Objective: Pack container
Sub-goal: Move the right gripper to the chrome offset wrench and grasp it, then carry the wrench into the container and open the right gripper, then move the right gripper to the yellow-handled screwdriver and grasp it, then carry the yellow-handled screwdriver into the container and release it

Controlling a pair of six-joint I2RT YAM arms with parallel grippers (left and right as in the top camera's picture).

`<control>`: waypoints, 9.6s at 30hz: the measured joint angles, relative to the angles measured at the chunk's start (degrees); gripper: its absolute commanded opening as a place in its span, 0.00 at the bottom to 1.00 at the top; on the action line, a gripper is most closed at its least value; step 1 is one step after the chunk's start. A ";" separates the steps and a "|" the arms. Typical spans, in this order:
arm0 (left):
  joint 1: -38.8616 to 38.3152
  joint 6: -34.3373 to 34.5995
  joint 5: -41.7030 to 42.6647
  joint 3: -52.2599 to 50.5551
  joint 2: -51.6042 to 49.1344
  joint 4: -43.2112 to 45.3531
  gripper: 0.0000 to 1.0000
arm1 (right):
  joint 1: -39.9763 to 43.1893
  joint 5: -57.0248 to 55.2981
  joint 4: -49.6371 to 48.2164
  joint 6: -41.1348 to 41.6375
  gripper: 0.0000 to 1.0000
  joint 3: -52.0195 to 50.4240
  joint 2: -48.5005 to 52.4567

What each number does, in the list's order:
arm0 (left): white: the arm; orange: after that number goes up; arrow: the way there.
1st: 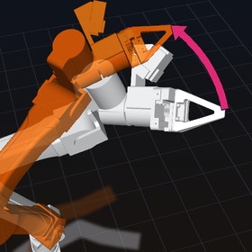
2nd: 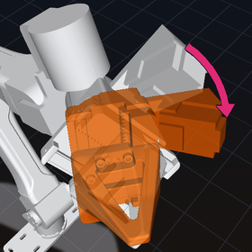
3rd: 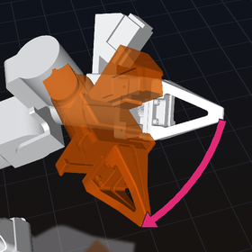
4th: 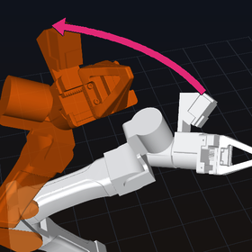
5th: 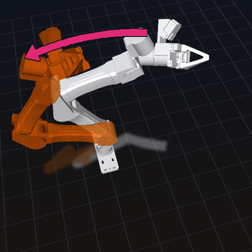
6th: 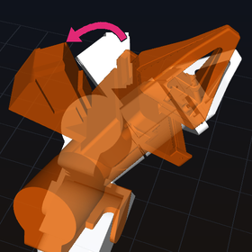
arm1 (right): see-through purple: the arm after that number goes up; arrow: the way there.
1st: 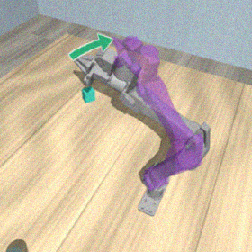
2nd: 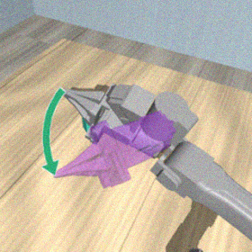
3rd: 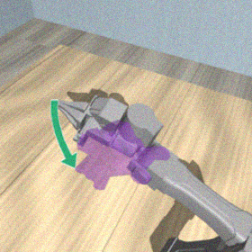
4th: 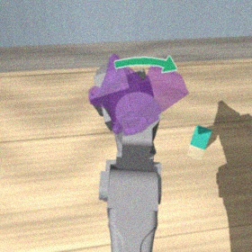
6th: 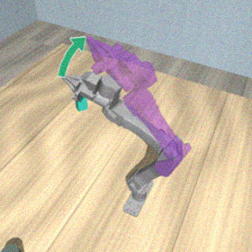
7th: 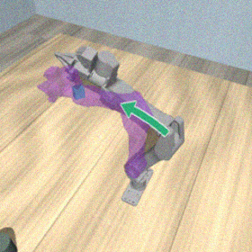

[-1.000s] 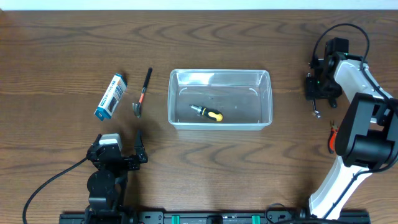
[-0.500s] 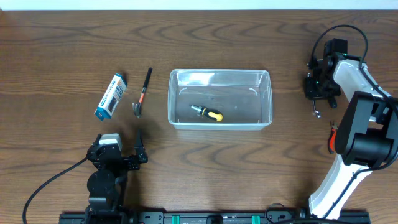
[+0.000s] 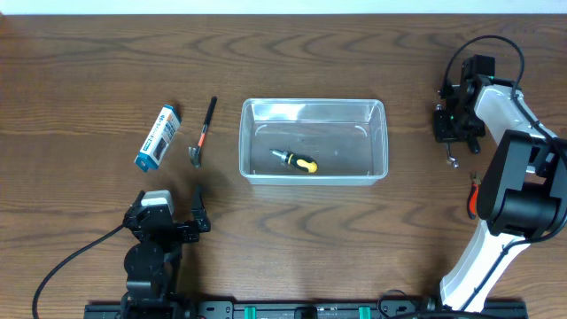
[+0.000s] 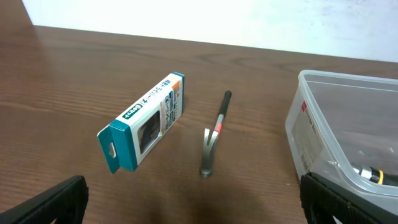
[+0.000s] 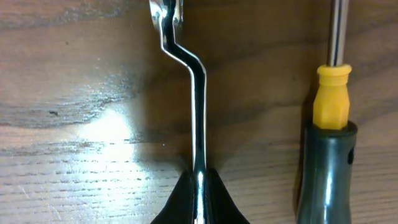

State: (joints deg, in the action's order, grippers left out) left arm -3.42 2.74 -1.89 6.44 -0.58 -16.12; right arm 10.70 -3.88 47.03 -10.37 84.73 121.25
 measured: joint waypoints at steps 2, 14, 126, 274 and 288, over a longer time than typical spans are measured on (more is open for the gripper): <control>0.00 0.00 0.00 0.00 0.00 0.02 0.98 | 0.00 0.09 1.16 0.31 0.01 0.50 0.20; 0.00 0.00 0.00 0.00 0.00 0.02 0.98 | -0.24 2.16 14.67 0.94 0.01 19.47 1.99; 0.00 0.00 0.00 0.00 0.00 0.00 0.98 | 2.47 -3.48 24.72 -3.28 0.59 27.67 -6.34; 0.00 0.00 0.00 0.00 0.00 0.00 0.98 | -37.29 10.19 17.33 -29.66 0.02 7.45 -4.83; 0.00 0.00 0.00 0.00 0.00 0.00 0.98 | -37.29 10.82 12.50 -28.96 0.25 7.45 -1.38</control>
State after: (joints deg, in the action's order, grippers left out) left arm -3.42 2.74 -1.89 6.44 -0.58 -16.12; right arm -26.59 6.94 59.53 -39.33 92.18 119.87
